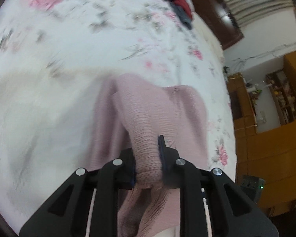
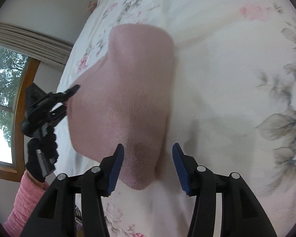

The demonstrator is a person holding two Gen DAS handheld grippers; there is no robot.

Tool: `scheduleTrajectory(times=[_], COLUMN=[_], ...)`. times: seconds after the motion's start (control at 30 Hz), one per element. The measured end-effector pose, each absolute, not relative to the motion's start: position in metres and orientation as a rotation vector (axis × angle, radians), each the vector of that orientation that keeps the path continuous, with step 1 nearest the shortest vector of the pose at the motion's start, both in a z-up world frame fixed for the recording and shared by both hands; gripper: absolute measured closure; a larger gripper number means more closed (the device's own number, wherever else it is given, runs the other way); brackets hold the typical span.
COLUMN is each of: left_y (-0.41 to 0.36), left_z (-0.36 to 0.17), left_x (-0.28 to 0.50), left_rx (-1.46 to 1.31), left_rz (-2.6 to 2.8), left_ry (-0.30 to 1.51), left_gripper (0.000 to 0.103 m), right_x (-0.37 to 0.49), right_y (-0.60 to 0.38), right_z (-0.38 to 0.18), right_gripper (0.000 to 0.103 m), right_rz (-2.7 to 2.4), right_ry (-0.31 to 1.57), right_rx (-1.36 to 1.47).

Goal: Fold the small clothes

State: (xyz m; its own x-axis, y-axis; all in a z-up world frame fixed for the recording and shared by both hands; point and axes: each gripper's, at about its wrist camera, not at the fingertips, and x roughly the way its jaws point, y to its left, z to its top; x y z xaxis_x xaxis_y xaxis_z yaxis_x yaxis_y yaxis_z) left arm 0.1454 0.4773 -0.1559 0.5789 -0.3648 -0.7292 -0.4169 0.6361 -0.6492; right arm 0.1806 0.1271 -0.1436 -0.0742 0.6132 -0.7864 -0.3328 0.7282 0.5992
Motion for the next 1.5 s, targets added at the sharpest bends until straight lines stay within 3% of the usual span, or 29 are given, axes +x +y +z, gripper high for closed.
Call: scheduleTrajectory(times=[0.13, 0.23, 0.43, 0.53, 0.63, 0.73, 0.8, 0.83, 0.87, 0.97, 1.3, 1.5], left_y=[0.478, 0.482, 0.472, 0.45, 0.426, 0.411, 0.41, 0.412, 0.414, 0.421, 0.421, 0.44], left_z=[-0.18, -0.181, -0.15, -0.134, -0.135, -0.153, -0.169, -0.173, -0.174, -0.167, -0.185, -0.156], left_x=[0.143, 0.14, 0.113, 0.09, 0.074, 0.067, 0.065, 0.065, 0.065, 0.061, 0.053, 0.05], left_rx=[-0.936, -0.97, -0.864, -0.801, -0.762, -0.716, -0.729, -0.748, -0.758, -0.782, -0.763, -0.794], left_rz=[0.058, 0.065, 0.073, 0.04, 0.009, 0.049, 0.063, 0.066, 0.069, 0.052, 0.04, 0.068], left_ry=[1.022, 1.014, 1.031, 1.038, 1.076, 1.151, 1.189, 1.193, 1.188, 1.162, 1.178, 1.137], left_gripper=[0.083, 0.074, 0.065, 0.05, 0.045, 0.047, 0.059, 0.068, 0.075, 0.082, 0.082, 0.063], right_x=[0.179, 0.178, 0.176, 0.168, 0.163, 0.16, 0.159, 0.16, 0.159, 0.156, 0.146, 0.15], right_y=[0.141, 0.15, 0.154, 0.151, 0.151, 0.155, 0.155, 0.156, 0.156, 0.157, 0.172, 0.166], right_z=[-0.156, -0.166, -0.168, -0.161, -0.16, -0.172, -0.184, -0.186, -0.186, -0.173, -0.188, -0.177], right_gripper=[0.052, 0.052, 0.052, 0.052, 0.052, 0.052, 0.052, 0.056, 0.071, 0.079, 0.08, 0.068], right_rz=[0.784, 0.762, 0.754, 0.782, 0.81, 0.796, 0.794, 0.8, 0.813, 0.838, 0.798, 0.827], right_ry=[1.479, 1.494, 1.495, 1.474, 1.474, 1.513, 1.556, 1.569, 1.575, 1.55, 1.547, 1.525], right_rx=[0.23, 0.176, 0.155, 0.156, 0.169, 0.167, 0.214, 0.234, 0.253, 0.236, 0.108, 0.128])
